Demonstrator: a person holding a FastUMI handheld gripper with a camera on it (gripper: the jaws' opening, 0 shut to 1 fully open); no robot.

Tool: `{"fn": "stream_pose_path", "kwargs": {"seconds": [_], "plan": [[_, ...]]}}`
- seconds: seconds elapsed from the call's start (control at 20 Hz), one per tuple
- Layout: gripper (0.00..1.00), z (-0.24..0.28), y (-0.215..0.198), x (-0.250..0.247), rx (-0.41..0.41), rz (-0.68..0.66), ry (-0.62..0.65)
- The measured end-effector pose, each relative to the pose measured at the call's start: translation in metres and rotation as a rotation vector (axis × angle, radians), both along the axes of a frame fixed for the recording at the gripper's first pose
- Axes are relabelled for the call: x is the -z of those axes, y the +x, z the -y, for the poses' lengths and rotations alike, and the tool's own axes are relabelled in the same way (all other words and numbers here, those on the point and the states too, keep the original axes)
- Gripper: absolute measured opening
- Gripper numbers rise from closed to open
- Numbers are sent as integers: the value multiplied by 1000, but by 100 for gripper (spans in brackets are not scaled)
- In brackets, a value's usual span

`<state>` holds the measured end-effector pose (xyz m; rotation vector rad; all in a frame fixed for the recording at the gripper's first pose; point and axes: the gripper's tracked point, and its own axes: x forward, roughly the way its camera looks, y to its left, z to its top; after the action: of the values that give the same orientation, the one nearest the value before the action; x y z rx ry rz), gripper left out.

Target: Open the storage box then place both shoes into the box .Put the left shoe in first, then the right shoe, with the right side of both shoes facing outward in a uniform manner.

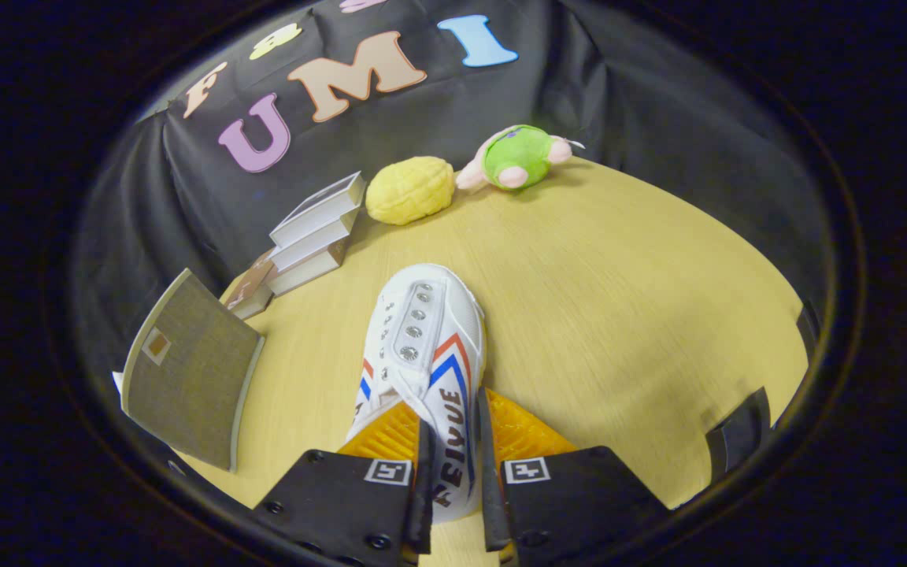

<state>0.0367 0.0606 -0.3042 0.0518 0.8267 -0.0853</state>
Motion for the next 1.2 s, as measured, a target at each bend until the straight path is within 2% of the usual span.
{"fn": "stream_pose_path", "kwargs": {"seconds": [0.1, 0.35, 0.55, 0.75, 0.9, 1.2], "plan": [[23, 4, 3, -1, 68, 5, 62], [21, 2, -3, -1, 125, -13, 244], [20, -20, -6, 3, 116, -67, 399], [18, -40, -17, -18, 91, -57, 484], [18, -50, -20, -24, 65, -58, 477], [18, -86, -26, -40, 59, -85, 662]]}}
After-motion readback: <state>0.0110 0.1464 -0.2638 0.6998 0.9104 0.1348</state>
